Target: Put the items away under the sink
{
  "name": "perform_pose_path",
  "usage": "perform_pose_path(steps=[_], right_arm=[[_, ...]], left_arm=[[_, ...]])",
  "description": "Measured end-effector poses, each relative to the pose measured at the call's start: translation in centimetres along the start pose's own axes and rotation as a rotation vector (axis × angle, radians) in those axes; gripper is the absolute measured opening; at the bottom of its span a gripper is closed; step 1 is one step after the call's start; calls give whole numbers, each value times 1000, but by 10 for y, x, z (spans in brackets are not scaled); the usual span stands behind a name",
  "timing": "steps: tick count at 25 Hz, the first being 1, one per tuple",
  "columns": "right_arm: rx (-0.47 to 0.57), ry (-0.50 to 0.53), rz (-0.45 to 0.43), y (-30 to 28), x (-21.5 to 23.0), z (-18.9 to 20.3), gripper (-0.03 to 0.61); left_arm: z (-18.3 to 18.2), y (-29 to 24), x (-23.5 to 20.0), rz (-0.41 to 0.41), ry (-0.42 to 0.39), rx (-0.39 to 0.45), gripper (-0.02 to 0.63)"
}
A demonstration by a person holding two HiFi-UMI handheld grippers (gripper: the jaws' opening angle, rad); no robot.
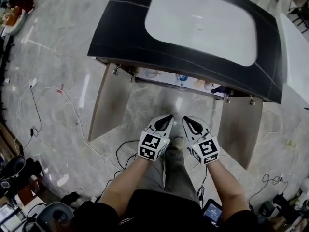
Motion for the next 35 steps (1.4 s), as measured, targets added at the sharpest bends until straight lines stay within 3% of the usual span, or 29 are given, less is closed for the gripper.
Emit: perform_pose_path(steps=[11,14,28,35], right_arm=[[13,19,-70,52,-30,-37,38],[29,37,-84,64,-39,-49,37],[109,64,-63,124,-56,-99,37],[110,43,-48,134,-59,-101,37]], left_arm=[[-44,55,35,88,-148,-13,17],[-55,75,34,73,-183,8,17],[-91,121,64,45,-204,98,17],[-97,136,69,37,-212,115,17]])
Point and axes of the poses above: the fingertips, and each gripper's own axes: y backward along the fingers, x to its right, z out of its underside, the point moved 8 cm from there along y, backward along the fingers, and after that the axes turned 10 degrees about -x, right-handed, at the moved point
